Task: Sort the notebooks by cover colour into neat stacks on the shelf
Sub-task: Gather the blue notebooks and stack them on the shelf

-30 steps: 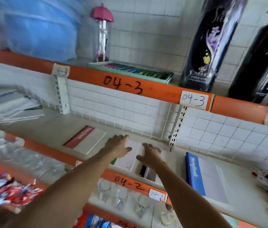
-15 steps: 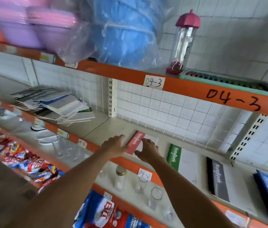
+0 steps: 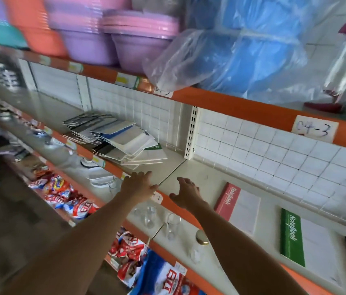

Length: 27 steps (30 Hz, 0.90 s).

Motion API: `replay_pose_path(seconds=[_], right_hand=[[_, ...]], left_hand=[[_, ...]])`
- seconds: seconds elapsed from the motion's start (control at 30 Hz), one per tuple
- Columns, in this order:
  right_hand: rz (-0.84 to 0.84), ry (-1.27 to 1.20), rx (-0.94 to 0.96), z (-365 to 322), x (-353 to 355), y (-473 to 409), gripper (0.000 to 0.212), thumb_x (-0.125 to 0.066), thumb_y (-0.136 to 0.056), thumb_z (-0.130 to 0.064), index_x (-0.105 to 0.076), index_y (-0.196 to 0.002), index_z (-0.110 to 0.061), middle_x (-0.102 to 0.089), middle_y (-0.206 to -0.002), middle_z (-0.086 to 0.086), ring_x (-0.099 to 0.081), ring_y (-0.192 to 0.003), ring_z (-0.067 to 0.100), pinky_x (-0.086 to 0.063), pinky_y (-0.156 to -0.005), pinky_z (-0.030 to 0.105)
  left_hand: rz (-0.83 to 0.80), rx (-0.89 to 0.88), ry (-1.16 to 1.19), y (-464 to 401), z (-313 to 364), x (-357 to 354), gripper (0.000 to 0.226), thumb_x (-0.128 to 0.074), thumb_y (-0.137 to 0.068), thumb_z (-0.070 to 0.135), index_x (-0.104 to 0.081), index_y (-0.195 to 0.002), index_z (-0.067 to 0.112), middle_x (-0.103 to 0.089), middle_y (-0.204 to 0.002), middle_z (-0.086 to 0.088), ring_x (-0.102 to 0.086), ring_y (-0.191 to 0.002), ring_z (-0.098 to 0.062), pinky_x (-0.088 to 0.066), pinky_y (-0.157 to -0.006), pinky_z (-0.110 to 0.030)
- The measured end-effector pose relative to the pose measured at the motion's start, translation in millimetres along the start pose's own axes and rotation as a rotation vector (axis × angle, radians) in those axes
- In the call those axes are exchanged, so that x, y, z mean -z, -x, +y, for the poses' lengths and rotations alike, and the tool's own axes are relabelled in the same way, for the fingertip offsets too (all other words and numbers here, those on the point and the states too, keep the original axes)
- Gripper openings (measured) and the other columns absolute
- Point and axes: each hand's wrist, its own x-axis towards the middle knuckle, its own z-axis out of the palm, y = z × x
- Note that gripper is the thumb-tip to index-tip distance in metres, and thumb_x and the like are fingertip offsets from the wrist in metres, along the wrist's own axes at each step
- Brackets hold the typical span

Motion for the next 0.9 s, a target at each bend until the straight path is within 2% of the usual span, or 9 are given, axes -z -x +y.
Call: replay_pose_path(seconds=[0.23,0.37,0.53,0.67,0.77,0.9], right_hand=[[0.017,-0.037,0.058,-67,-23,-97,0.071,-0.064,-0.088,-0.041,-0.035,-0.148,-0.014,-0.041,-0.15,0.01,-0.038,-0.138,0.029,-0.029,-0.112,0.04],[0.043,-0.097,0.059,-106,-38,-160,0.068,-0.062,-0.091,-0.041,-0.035,-0.148,-0.015,-0.04,-0.15,0.01,-0.037,-0.138,0.029,-0.03,-0.111,0.04],[0.073,-0.178,0.038,-148,-50,-230,0.061,-0.053,-0.096,-0.04,-0.035,-0.148,-0.015,-0.043,-0.149,0.011,-0.04,-0.136,0.03,-0.033,-0.108,0.041],[0.089,-0.175,0.015,-176,-55,-272,0.054,-0.046,-0.099,-0.045,-0.043,-0.14,-0.01,-0.049,-0.139,0.016,-0.045,-0.127,0.036,-0.037,-0.106,0.045],[0.056,-0.13,-0.05,-194,-65,-291,0.059,-0.043,-0.098,-0.054,-0.043,-0.137,-0.009,-0.049,-0.136,0.02,-0.043,-0.126,0.039,-0.035,-0.105,0.049],[0.044,-0.111,-0.221,-213,-70,-312,0.08,-0.041,-0.093,-0.067,-0.038,-0.139,-0.003,-0.042,-0.142,0.023,-0.037,-0.132,0.04,-0.03,-0.109,0.05]], left_hand=[[0.029,-0.006,-0.007,-70,-88,8,0.06,-0.049,-0.093,0.056,-0.042,-0.144,0.024,-0.059,-0.131,-0.008,-0.053,-0.121,-0.028,-0.047,-0.098,-0.04],[0.059,-0.093,-0.044,-122,-132,24,0.056,-0.055,-0.093,0.05,-0.046,-0.139,0.021,-0.06,-0.129,-0.006,-0.053,-0.121,-0.027,-0.046,-0.098,-0.041],[0.131,-0.103,-0.082,-192,-179,57,0.047,-0.056,-0.093,0.048,-0.052,-0.13,0.019,-0.063,-0.122,-0.006,-0.057,-0.114,-0.029,-0.05,-0.09,-0.041],[0.127,-0.076,-0.005,-227,-213,53,0.041,-0.056,-0.093,0.047,-0.053,-0.123,0.019,-0.063,-0.118,-0.006,-0.059,-0.109,-0.029,-0.05,-0.084,-0.039],[0.112,-0.088,0.011,-246,-231,44,0.035,-0.054,-0.094,0.05,-0.054,-0.11,0.019,-0.064,-0.107,-0.005,-0.062,-0.099,-0.028,-0.052,-0.077,-0.038],[0.153,-0.12,0.125,-271,-245,44,0.028,-0.045,-0.101,0.039,-0.056,-0.104,0.013,-0.066,-0.1,-0.008,-0.061,-0.091,-0.031,-0.049,-0.073,-0.038]])
